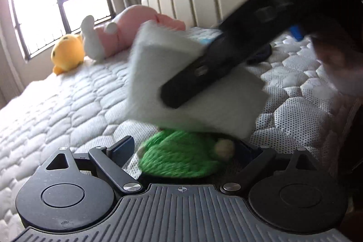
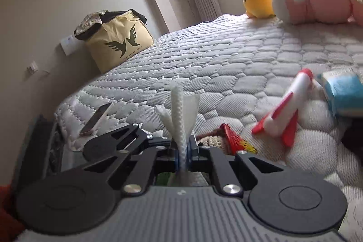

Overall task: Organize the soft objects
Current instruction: 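Wipe the doll's hair and sweater with the right tool's tissue while the left tool holds it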

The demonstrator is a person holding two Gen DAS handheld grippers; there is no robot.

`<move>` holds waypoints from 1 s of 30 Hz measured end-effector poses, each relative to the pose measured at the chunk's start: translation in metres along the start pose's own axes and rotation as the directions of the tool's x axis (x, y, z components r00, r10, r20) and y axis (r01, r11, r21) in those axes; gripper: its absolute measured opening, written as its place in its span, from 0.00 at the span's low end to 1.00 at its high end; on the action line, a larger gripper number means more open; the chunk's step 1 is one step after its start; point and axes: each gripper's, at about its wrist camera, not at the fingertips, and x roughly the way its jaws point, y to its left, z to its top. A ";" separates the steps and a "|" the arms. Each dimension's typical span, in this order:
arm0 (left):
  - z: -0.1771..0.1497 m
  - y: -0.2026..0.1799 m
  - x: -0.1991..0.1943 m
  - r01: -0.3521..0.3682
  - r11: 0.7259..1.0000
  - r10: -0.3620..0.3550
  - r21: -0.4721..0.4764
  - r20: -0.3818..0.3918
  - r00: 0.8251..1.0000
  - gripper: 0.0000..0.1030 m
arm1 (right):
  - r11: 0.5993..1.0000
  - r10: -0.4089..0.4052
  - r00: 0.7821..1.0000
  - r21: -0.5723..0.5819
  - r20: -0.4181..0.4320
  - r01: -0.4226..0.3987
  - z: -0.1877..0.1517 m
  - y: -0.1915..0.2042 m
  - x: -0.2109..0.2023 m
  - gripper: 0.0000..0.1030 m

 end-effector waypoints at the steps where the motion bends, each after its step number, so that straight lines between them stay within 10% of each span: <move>1: -0.001 0.002 0.000 0.007 1.000 -0.007 -0.011 -0.004 1.000 0.94 | 1.000 -0.008 1.000 0.012 0.006 0.008 -0.002 -0.003 -0.007 0.08; 10: -0.004 0.010 0.001 0.061 0.997 -0.061 -0.054 -0.009 0.998 0.95 | 0.981 -0.191 0.979 0.057 0.071 0.187 0.002 -0.021 -0.041 0.11; 20: -0.011 0.001 -0.003 0.095 0.995 -0.095 -0.015 -0.006 0.995 0.98 | 0.987 0.157 0.987 0.035 -0.023 -0.157 0.004 0.030 0.005 0.10; 30: -0.006 0.003 0.007 0.096 0.994 -0.098 -0.052 -0.036 0.995 0.99 | 0.999 -0.027 0.998 0.030 -0.055 0.029 -0.020 0.001 -0.015 0.11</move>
